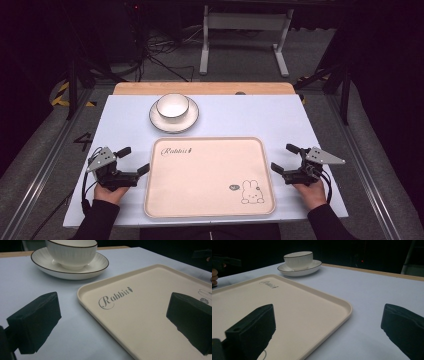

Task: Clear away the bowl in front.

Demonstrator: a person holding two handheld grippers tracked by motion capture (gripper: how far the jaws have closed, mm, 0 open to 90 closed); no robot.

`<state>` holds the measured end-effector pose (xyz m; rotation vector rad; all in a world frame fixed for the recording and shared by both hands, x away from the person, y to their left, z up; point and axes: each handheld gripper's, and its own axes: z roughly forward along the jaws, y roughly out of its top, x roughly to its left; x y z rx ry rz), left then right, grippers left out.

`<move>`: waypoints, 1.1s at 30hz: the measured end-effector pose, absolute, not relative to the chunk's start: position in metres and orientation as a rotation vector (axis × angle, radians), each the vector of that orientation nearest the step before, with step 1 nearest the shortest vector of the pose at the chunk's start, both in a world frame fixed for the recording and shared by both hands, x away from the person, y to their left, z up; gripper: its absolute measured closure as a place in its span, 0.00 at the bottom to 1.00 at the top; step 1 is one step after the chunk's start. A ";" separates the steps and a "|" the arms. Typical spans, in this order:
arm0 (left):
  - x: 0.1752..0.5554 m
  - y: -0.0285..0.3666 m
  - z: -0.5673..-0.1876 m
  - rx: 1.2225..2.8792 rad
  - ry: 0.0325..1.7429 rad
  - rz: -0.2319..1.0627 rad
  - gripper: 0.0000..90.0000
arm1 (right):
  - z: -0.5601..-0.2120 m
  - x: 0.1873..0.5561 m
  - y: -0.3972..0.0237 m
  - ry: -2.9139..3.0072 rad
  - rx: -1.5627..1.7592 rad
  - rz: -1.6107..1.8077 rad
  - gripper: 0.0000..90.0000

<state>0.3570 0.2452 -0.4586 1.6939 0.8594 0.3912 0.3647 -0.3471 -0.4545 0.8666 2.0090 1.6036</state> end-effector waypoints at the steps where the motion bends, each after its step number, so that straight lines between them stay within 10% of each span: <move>1: 0.357 0.246 -0.457 1.692 0.860 0.388 0.00 | -0.455 0.365 -0.347 2.009 0.867 1.604 0.00; 33: 0.359 0.246 -0.394 1.548 0.774 0.475 0.00 | -0.455 0.365 -0.347 2.018 0.855 1.607 0.00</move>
